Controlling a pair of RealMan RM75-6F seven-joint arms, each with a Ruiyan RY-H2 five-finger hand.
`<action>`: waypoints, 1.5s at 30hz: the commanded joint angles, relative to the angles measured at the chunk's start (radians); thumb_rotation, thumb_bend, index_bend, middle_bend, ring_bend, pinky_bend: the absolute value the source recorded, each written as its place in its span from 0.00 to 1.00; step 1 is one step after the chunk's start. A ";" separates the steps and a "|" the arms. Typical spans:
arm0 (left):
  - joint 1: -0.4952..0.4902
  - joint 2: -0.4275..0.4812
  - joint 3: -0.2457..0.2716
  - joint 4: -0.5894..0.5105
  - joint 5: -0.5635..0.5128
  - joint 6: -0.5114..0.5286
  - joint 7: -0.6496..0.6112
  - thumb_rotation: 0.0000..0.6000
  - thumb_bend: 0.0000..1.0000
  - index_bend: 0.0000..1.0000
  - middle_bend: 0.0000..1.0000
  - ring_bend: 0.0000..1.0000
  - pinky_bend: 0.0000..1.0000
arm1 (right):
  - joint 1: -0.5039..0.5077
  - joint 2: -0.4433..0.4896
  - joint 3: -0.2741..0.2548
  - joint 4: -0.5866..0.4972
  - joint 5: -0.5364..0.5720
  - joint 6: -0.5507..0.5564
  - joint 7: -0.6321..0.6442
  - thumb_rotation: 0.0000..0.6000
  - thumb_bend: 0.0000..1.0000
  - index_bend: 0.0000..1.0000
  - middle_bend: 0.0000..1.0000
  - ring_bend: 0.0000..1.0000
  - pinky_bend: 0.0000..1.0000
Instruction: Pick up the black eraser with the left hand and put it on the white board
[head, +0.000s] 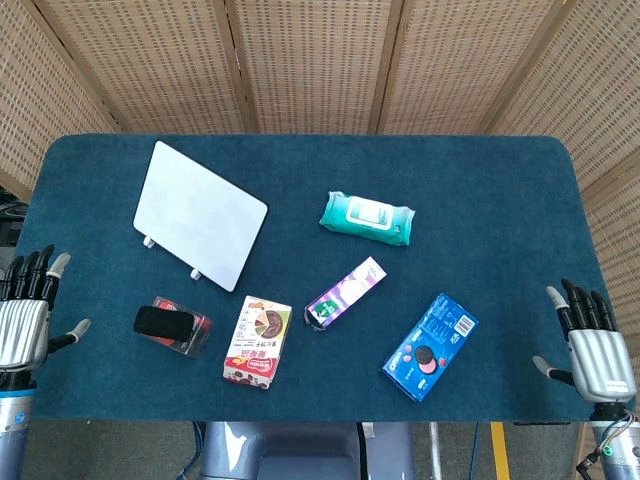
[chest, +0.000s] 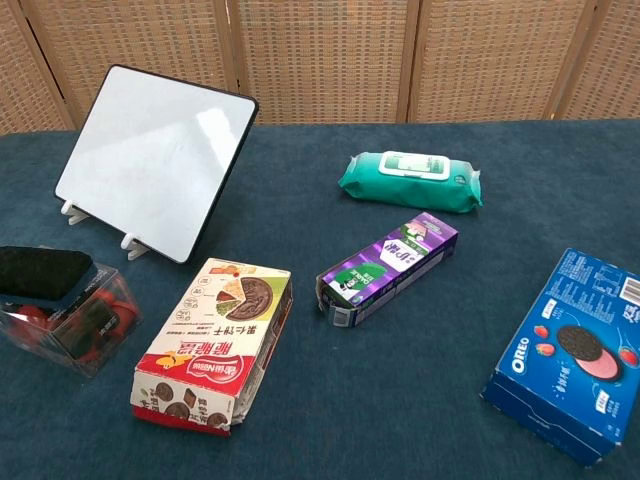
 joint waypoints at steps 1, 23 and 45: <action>0.061 0.129 0.051 -0.068 0.011 -0.110 -0.039 1.00 0.15 0.00 0.00 0.00 0.00 | 0.000 0.000 0.000 -0.001 0.000 0.001 -0.002 1.00 0.02 0.02 0.00 0.00 0.00; 0.059 0.127 0.054 -0.065 0.021 -0.112 -0.044 1.00 0.15 0.00 0.00 0.00 0.00 | 0.000 -0.007 -0.006 -0.001 -0.008 0.000 -0.020 1.00 0.03 0.02 0.00 0.00 0.00; 0.055 0.114 0.055 -0.054 0.053 -0.093 -0.064 1.00 0.16 0.00 0.00 0.00 0.00 | 0.002 -0.007 -0.002 -0.003 0.002 -0.006 -0.018 1.00 0.03 0.03 0.00 0.00 0.00</action>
